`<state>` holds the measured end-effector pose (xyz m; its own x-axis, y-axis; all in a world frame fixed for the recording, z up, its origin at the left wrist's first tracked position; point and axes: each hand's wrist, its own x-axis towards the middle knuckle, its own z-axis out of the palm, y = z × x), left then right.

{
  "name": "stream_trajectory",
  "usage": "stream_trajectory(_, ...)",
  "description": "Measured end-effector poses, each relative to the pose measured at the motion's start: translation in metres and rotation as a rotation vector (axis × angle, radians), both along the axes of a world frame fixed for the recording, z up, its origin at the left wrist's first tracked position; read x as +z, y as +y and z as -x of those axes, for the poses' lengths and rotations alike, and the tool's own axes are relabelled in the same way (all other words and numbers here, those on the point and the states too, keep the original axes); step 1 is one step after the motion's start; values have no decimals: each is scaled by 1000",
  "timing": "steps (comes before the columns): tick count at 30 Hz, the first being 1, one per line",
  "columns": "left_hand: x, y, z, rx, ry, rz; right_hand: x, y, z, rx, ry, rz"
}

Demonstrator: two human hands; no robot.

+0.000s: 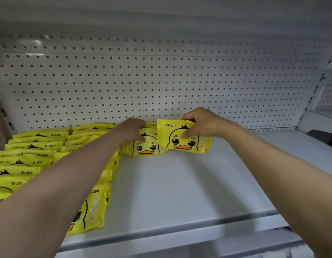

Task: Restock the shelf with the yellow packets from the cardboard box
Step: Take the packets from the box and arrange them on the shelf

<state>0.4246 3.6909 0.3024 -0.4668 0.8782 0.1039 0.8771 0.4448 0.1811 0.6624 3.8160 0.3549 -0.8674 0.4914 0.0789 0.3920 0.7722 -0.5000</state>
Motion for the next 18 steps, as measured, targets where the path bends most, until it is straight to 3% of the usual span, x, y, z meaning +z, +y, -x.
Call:
stream_trajectory(6, -9, 1, 5, 54, 31, 8, 1, 11, -5, -14, -11, 4)
stream_trajectory(12, -7, -3, -2, 124, 71, -160, -1, 18, -5, 4, -63, -10)
stream_trajectory(15, 13, -11, -13, 42, -153, -321, -4, 15, 4, 26, -103, -73)
stream_trajectory(18, 36, -23, -38, -99, -295, -229, -11, 6, 20, 63, -118, -110)
